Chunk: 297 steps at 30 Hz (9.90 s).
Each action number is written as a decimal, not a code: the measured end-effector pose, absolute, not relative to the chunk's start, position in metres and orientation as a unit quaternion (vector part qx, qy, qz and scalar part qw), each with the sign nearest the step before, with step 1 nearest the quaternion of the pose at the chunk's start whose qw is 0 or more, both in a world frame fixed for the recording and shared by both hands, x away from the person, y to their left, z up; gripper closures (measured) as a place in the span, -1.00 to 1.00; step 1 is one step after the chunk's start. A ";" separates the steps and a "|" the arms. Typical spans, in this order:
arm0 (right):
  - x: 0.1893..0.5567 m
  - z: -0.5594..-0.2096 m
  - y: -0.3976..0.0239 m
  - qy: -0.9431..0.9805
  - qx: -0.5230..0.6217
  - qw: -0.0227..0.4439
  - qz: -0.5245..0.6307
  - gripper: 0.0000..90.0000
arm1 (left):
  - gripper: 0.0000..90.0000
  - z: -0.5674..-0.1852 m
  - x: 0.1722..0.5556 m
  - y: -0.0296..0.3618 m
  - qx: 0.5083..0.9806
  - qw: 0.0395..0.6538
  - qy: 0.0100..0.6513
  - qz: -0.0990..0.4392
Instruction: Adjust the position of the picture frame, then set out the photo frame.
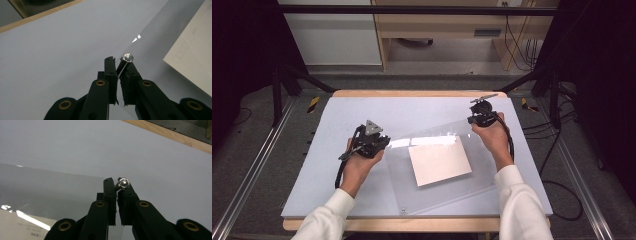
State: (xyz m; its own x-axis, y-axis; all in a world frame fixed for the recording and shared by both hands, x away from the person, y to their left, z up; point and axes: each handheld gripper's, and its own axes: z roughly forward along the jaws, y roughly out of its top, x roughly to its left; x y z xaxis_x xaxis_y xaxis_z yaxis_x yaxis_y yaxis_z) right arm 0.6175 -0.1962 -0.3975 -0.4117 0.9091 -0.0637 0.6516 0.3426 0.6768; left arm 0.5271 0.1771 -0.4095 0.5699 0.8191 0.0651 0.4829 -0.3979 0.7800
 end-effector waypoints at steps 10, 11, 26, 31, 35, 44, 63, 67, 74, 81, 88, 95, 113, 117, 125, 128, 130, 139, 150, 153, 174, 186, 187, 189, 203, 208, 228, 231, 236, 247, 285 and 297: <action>0.614 -0.391 -0.192 0.790 0.492 0.223 0.291 0.91 | 0.85 -0.401 0.530 0.182 0.806 0.370 0.402 0.227; 0.614 -0.390 -0.192 0.790 0.491 0.223 0.291 0.91 | 0.85 -0.401 0.531 0.183 0.807 0.370 0.401 0.227; 0.607 -0.376 -0.184 0.794 0.482 0.229 0.291 0.91 | 0.85 -0.387 0.537 0.195 0.810 0.369 0.398 0.223; 0.604 -0.373 -0.180 0.793 0.482 0.228 0.294 0.91 | 0.85 -0.378 0.542 0.201 0.814 0.363 0.392 0.226; 0.602 -0.371 -0.176 0.794 0.481 0.227 0.295 0.91 | 0.85 -0.373 0.546 0.206 0.814 0.362 0.393 0.227; 0.594 -0.366 -0.170 0.795 0.483 0.229 0.289 0.91 | 0.85 -0.369 0.556 0.213 0.814 0.364 0.398 0.215; 0.582 -0.400 -0.159 0.800 0.502 0.200 0.260 0.90 | 0.85 -0.398 0.577 0.223 0.836 0.337 0.392 0.182; 0.581 -0.408 -0.158 0.802 0.504 0.194 0.257 0.90 | 0.85 -0.405 0.579 0.223 0.837 0.336 0.394 0.177; 0.577 -0.415 -0.161 0.802 0.508 0.187 0.251 0.90 | 0.85 -0.410 0.581 0.220 0.842 0.329 0.392 0.174; 0.578 -0.422 -0.160 0.804 0.508 0.185 0.246 0.90 | 0.85 -0.421 0.585 0.220 0.840 0.327 0.401 0.165; 0.578 -0.428 -0.159 0.804 0.509 0.183 0.246 0.90 | 0.86 -0.432 0.586 0.220 0.836 0.325 0.409 0.166; 0.579 -0.437 -0.160 0.803 0.509 0.181 0.254 0.90 | 0.87 -0.437 0.586 0.220 0.834 0.321 0.418 0.165; 0.582 -0.450 -0.161 0.797 0.509 0.182 0.271 0.90 | 0.88 -0.449 0.585 0.220 0.821 0.325 0.436 0.175; 0.581 -0.454 -0.162 0.795 0.507 0.183 0.278 0.90 | 0.88 -0.452 0.584 0.220 0.819 0.324 0.440 0.176; 0.576 -0.459 -0.167 0.790 0.492 0.199 0.308 0.83 | 0.87 -0.454 0.580 0.218 0.813 0.325 0.442 0.197; 0.571 -0.456 -0.171 0.783 0.482 0.213 0.330 0.73 | 0.73 -0.455 0.577 0.219 0.801 0.338 0.447 0.210; 0.568 -0.453 -0.172 0.779 0.476 0.221 0.343 0.65 | 0.56 -0.454 0.574 0.220 0.788 0.355 0.452 0.219; 0.564 -0.447 -0.166 0.767 0.454 0.257 0.373 0.62 | 0.21 -0.444 0.563 0.222 0.751 0.407 0.449 0.263; 0.564 -0.447 -0.167 0.763 0.460 0.265 0.370 0.90 | 0.56 -0.447 0.558 0.218 0.748 0.405 0.449 0.273; 0.564 -0.447 -0.167 0.763 0.459 0.264 0.371 0.90 | 0.75 -0.450 0.558 0.216 0.752 0.394 0.455 0.267; 0.581 -0.434 -0.164 0.783 0.487 0.213 0.324 0.91 | 0.89 -0.434 0.580 0.218 0.794 0.343 0.462 0.197; 0.600 -0.427 -0.165 0.790 0.509 0.164 0.300 0.91 | 0.89 -0.430 0.595 0.222 0.803 0.333 0.466 0.163; 0.602 -0.426 -0.165 0.790 0.511 0.158 0.299 0.91 | 0.89 -0.430 0.597 0.222 0.803 0.333 0.467 0.159; 0.605 -0.426 -0.166 0.791 0.513 0.148 0.300 0.91 | 0.90 -0.429 0.598 0.223 0.805 0.330 0.468 0.155; 0.603 -0.427 -0.168 0.797 0.497 0.156 0.306 0.89 | 0.90 -0.429 0.602 0.224 0.807 0.331 0.469 0.141; 0.594 -0.429 -0.173 0.794 0.486 0.177 0.320 0.64 | 0.89 -0.428 0.603 0.224 0.808 0.327 0.470 0.137; 0.483 -0.416 -0.198 0.779 0.417 0.260 0.389 -0.56 | 0.89 -0.427 0.608 0.223 0.805 0.324 0.482 0.126; 0.464 -0.417 -0.203 0.774 0.415 0.255 0.405 -0.62 | 0.89 -0.427 0.607 0.223 0.804 0.322 0.483 0.126; 0.434 -0.424 -0.207 0.784 0.395 0.255 0.405 -0.66 | 0.89 -0.427 0.607 0.222 0.802 0.320 0.488 0.126; 0.394 -0.439 -0.213 0.810 0.367 0.248 0.384 -0.57 | 0.89 -0.427 0.612 0.221 0.795 0.317 0.502 0.120; 0.381 -0.467 -0.186 0.863 0.284 0.277 0.312 -0.42 | 0.89 -0.427 0.613 0.221 0.803 0.310 0.495 0.115; 0.376 -0.461 -0.184 0.862 0.257 0.285 0.330 -0.10 | 0.88 -0.428 0.611 0.222 0.802 0.318 0.491 0.121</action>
State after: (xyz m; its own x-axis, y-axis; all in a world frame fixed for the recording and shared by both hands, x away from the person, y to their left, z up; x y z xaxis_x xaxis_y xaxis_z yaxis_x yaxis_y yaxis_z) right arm 0.3759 -0.1837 -0.4614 -0.7053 0.6318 -0.3215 0.2556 0.6496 0.7160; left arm 0.6113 0.2220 -0.4280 0.4888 0.8643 -0.1187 0.7106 -0.3155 0.6289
